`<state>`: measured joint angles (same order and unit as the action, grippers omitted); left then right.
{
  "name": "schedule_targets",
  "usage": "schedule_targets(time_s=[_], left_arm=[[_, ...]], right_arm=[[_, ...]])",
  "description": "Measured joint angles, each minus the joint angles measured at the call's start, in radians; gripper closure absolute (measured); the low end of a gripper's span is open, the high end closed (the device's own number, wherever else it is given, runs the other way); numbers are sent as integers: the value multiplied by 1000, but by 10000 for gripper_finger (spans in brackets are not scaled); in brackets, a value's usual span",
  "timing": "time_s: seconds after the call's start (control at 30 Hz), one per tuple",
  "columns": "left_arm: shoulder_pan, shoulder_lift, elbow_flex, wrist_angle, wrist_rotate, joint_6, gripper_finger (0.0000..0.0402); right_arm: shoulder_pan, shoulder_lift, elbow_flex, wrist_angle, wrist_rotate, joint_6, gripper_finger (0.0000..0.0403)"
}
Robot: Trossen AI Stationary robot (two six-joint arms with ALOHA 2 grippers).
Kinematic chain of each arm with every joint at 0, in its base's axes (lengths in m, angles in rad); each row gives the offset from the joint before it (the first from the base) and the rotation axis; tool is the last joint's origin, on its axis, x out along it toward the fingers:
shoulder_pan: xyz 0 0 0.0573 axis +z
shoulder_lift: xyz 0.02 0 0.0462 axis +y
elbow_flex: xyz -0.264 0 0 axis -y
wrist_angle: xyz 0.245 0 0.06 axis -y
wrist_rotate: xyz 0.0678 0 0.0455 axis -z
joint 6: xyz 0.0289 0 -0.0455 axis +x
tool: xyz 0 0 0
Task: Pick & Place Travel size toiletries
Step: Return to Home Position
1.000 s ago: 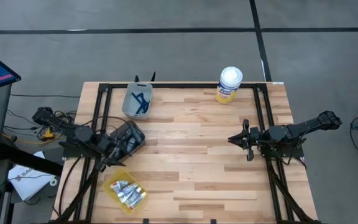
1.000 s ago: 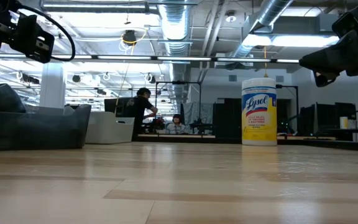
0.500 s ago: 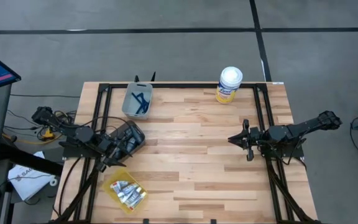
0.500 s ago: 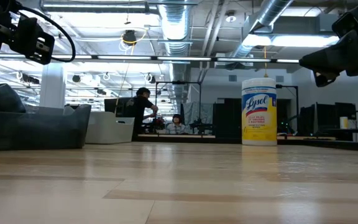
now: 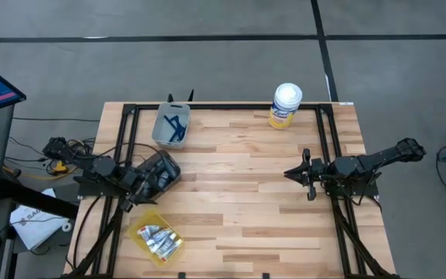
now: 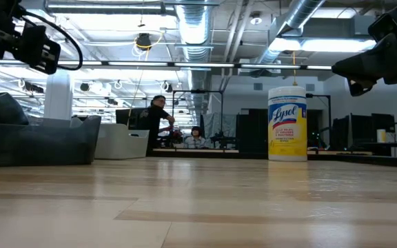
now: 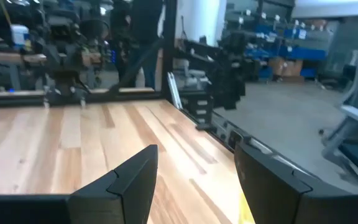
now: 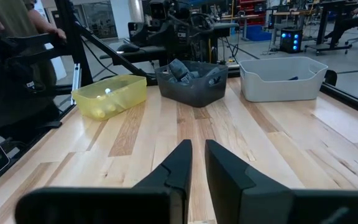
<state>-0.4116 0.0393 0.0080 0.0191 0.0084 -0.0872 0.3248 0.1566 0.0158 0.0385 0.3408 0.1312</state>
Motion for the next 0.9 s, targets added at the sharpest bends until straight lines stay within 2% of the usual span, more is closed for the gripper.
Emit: schedule_targets(time_s=[0.13, 0.5, 0.9], left_arm=[[40, -39, 1, -2, 0, 0, 192], [116, -39, 1, -7, -2, 0, 192], [132, -39, -2, 19, 0, 0, 192]], right_arm=[[0, 0, 0, 1, 0, 0, 363], [0, 0, 0, 2, 0, 0, 363], [0, 0, 0, 3, 0, 0, 363]])
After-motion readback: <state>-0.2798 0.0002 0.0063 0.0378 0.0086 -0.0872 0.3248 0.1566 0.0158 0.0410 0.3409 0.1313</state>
